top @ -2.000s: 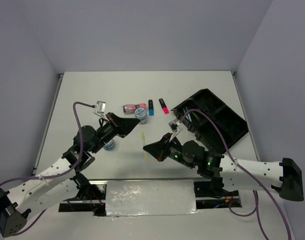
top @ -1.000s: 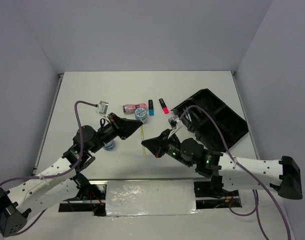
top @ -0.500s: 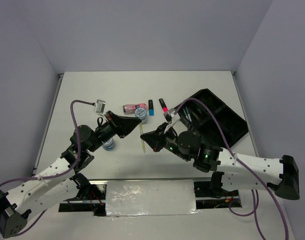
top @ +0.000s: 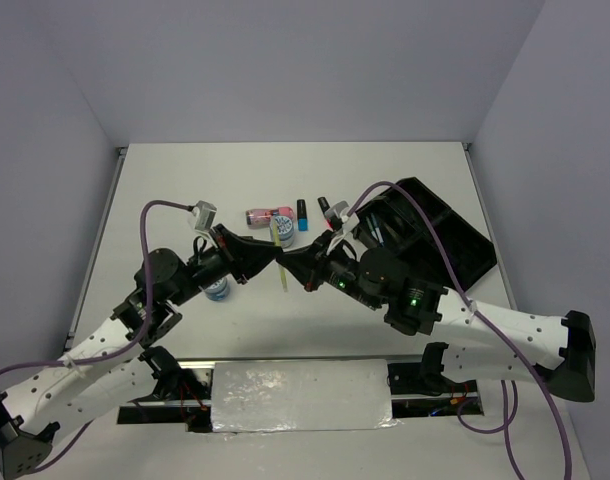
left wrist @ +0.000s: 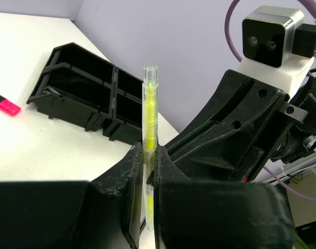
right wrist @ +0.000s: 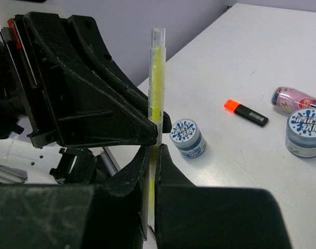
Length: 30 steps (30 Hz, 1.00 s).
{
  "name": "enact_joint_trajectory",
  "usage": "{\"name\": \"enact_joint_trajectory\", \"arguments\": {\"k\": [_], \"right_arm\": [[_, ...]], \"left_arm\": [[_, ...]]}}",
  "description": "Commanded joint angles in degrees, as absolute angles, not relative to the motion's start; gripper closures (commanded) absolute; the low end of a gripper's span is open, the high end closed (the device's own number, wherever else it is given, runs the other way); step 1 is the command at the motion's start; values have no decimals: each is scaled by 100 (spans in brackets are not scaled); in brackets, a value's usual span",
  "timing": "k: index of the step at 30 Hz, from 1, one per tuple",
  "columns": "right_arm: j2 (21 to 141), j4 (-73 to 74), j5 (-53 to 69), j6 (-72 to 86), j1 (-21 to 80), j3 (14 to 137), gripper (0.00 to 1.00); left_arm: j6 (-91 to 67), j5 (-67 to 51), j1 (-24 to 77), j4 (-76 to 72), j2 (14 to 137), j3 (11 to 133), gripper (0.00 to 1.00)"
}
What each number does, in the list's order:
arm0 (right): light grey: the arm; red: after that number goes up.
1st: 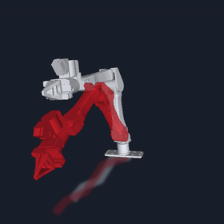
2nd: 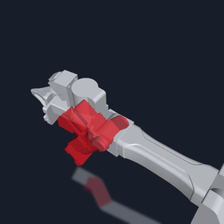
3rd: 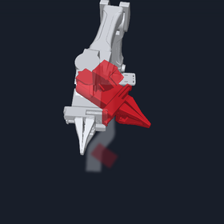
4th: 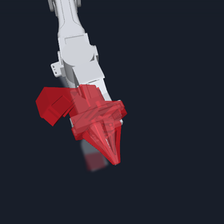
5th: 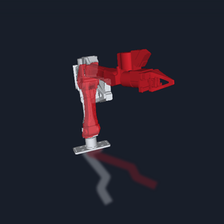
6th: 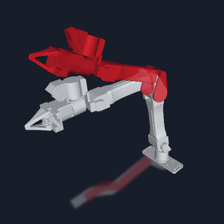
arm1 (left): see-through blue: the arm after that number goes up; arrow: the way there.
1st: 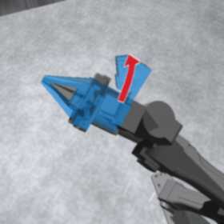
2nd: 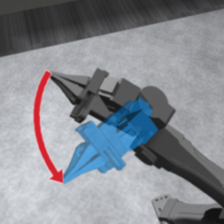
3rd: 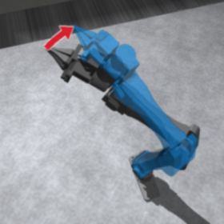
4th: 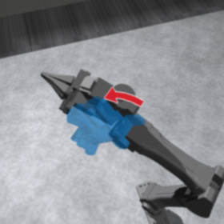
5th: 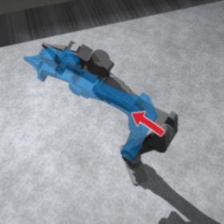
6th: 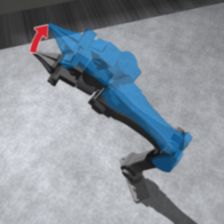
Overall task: Sort the stationery into containers
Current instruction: Close the pen cap on the pen.
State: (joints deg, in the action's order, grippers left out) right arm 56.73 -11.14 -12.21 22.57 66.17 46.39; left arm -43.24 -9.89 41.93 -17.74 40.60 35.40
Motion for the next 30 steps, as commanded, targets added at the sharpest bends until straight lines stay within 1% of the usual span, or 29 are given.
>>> {"name": "enact_joint_trajectory", "arguments": {"k": [1, 3, 4, 7, 8, 9, 10, 12, 15, 18, 20, 21, 22, 23, 26, 27, 28, 29, 30], "right_arm": [[5678, -1670, -704, 2118, 6645, 4615, 100], [5687, -1758, -432, 2022, 6645, 4571, 100], [5695, -1784, -248, 1987, 6645, 4553, 100], [5687, -1941, -27, 1864, 6636, 4456, 100], [5678, -1986, 226, 1846, 6644, 4386, 100], [5660, -2030, 281, 1828, 6636, 4342, 94], [5643, -2109, 316, 1819, 6636, 4298, 87], [5634, -2162, 386, 1828, 6644, 4210, 77], [5686, -2259, 483, 1854, 6636, 4166, 65], [5783, -2320, 571, 1863, 6627, 4218, 61], [5836, -2364, 632, 1855, 6636, 4280, 60], [5871, -2382, 650, 1846, 6636, 4298, 65], [5880, -2399, 659, 1854, 6636, 4307, 72], [5880, -2426, 659, 1846, 6636, 4315, 83], [5854, -2417, 642, 1820, 6636, 4385, 100], [5854, -2400, 633, 1811, 6636, 4412, 100], [5862, -2356, 633, 1793, 6644, 4447, 100], [5880, -2347, 633, 1776, 6636, 4456, 100], [5880, -2347, 650, 1784, 6636, 4456, 100]], "left_arm": [[-4043, -1046, 4219, -1766, 4061, 3788, 90], [-3938, -1107, 4210, -1854, 4061, 3849, 98], [-3859, -1134, 4219, -1889, 4061, 3858, 100], [-3710, -1335, 4219, -2065, 4034, 3902, 100], [-3692, -1423, 4210, -2144, 4017, 3885, 100], [-3674, -1546, 4210, -2292, 3956, 3850, 100], [-3674, -1590, 4210, -2372, 3920, 3824, 100], [-3691, -1818, 4210, -2539, 3824, 3753, 100], [-3797, -2090, 4210, -2803, 3788, 3726, 100], [-3937, -2206, 4210, -2944, 3788, 3718, 100], [-3981, -2197, 4210, -3032, 3779, 3683, 100], [-3999, -2180, 4210, -3050, 3771, 3674, 100], [-3990, -2171, 4219, -3041, 3762, 3674, 100], [-3973, -2153, 4210, -2937, 3770, 3683, 100], [-3885, -2083, 4210, -2708, 3797, 3726, 100], [-3867, -2066, 4219, -2664, 3797, 3727, 100], [-3850, -2005, 4210, -2620, 3797, 3718, 98], [-3832, -1952, 4219, -2515, 3788, 3726, 90], [-3815, -1882, 4210, -2435, 3779, 3753, 80]]}}
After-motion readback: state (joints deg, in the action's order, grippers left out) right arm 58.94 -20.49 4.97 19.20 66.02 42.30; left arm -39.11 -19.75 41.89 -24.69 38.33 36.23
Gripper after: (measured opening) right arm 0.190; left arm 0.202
